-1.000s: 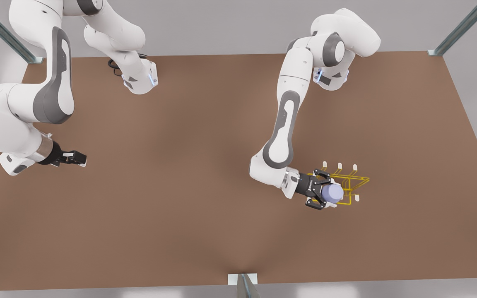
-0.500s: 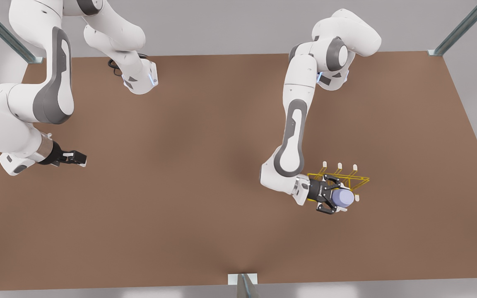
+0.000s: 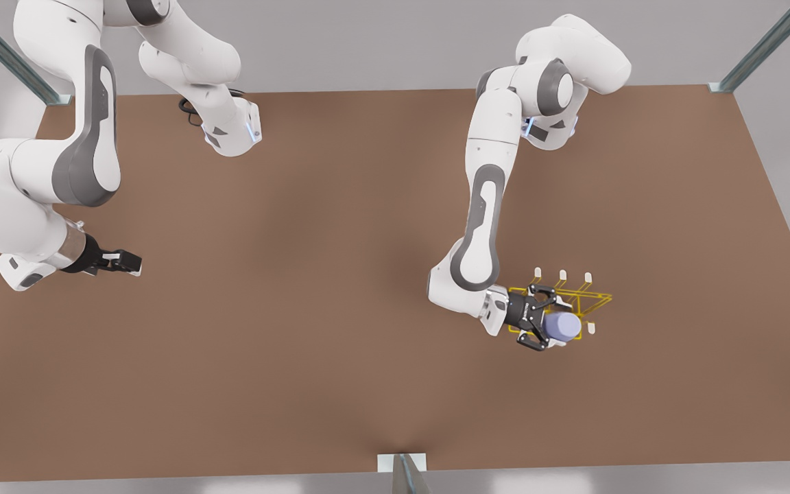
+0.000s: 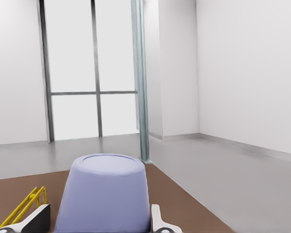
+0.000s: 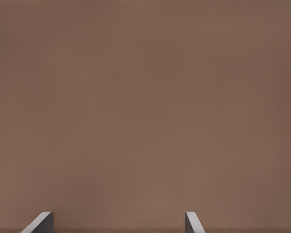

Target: Place the cup on the cup holder

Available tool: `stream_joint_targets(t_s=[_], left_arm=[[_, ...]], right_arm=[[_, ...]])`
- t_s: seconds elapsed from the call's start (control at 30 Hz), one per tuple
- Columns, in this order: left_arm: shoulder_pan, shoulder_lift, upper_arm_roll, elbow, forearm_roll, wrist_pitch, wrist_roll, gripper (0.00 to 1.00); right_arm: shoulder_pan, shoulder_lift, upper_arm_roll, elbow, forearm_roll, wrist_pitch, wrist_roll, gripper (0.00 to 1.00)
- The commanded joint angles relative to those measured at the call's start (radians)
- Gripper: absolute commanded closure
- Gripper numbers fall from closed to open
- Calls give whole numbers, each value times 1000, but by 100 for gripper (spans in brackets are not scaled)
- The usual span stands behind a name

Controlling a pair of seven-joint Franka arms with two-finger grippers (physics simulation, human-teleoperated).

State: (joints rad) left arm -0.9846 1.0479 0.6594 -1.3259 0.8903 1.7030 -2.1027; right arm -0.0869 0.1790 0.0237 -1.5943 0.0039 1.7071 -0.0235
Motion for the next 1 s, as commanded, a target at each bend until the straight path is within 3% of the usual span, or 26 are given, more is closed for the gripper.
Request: stream_joint_targets(t_s=[0.0,0.1,0.43,0.5,0.53,0.97], left_arm=[[0,-12,2,-1,1,-9,-2,0],[-16,-86,12,-35,4,-37,40,0],[-26,-35,26,-21,1,-28,3,0],[-25,-35,26,-9,2,-25,1,23],[-22,-35,26,-7,4,-25,0,27],[-3,-16,45,8,10,-20,-37,26]], right_arm=[[-1,-1,-1,0,1,-1,-3,0],[-1,-1,-1,0,1,-1,-3,0],[-1,-1,-1,0,1,-10,-3,0],[-1,-1,-1,0,1,-10,-3,0],[-1,-1,-1,0,1,-10,-3,0],[-1,-1,-1,0,1,-10,-3,0]])
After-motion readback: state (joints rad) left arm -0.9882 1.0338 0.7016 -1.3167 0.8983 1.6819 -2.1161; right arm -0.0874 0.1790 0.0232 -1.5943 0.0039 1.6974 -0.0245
